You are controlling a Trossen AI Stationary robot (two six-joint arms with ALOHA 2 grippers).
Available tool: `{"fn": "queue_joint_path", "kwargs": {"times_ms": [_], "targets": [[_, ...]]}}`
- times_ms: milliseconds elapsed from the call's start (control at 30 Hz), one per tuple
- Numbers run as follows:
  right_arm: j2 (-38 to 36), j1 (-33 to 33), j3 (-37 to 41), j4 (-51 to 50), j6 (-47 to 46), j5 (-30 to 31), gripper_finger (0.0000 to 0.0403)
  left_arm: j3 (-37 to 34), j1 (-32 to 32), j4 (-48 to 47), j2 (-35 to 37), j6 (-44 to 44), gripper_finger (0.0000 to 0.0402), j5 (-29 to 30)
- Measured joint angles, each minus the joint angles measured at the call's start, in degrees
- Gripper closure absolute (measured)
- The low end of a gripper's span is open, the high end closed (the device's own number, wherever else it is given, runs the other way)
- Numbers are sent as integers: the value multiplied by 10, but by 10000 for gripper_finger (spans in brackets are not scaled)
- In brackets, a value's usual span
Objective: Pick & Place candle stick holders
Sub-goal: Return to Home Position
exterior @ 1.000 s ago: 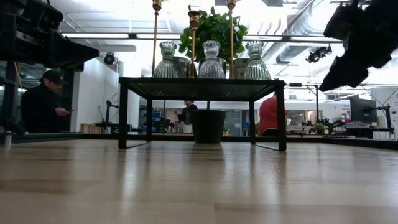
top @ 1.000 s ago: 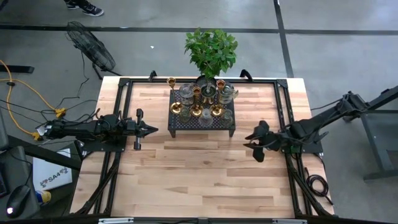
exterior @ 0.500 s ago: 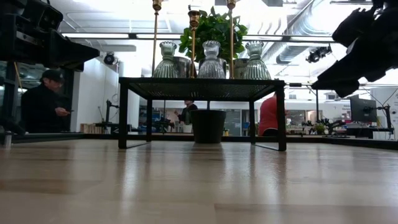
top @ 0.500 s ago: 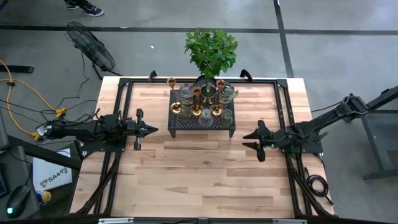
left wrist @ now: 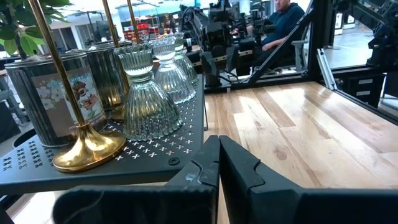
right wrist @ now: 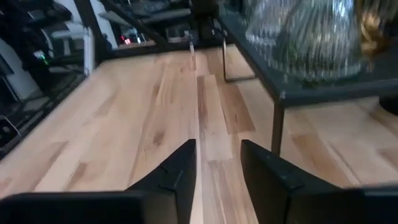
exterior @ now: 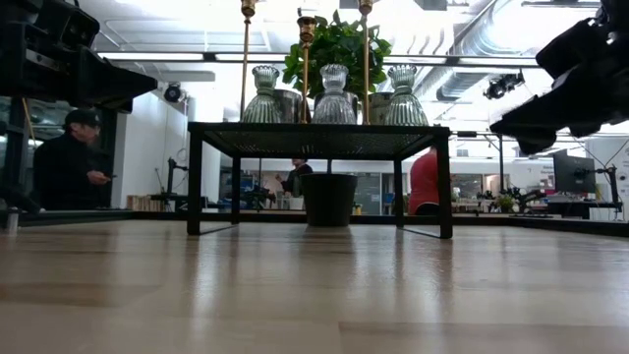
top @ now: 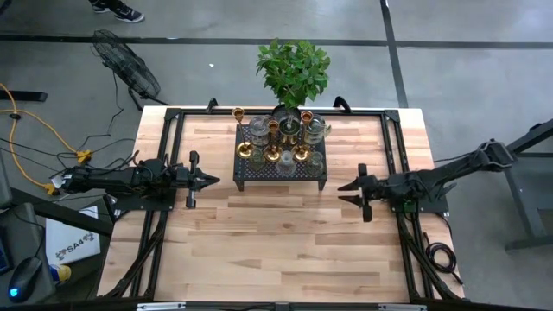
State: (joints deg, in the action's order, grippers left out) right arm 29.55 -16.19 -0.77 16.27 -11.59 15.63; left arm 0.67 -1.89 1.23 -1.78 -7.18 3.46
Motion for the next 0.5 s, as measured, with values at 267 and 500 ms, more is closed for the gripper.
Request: {"fn": "queue_joint_path", "kwargs": {"times_ms": [267, 500], "targets": [[-45, 19, 3, -27, 40, -35, 342, 0, 0, 0, 0, 0, 402, 0], [-91, 41, 3, -79, 73, -80, 396, 0, 0, 0, 0, 0, 402, 0]]}}
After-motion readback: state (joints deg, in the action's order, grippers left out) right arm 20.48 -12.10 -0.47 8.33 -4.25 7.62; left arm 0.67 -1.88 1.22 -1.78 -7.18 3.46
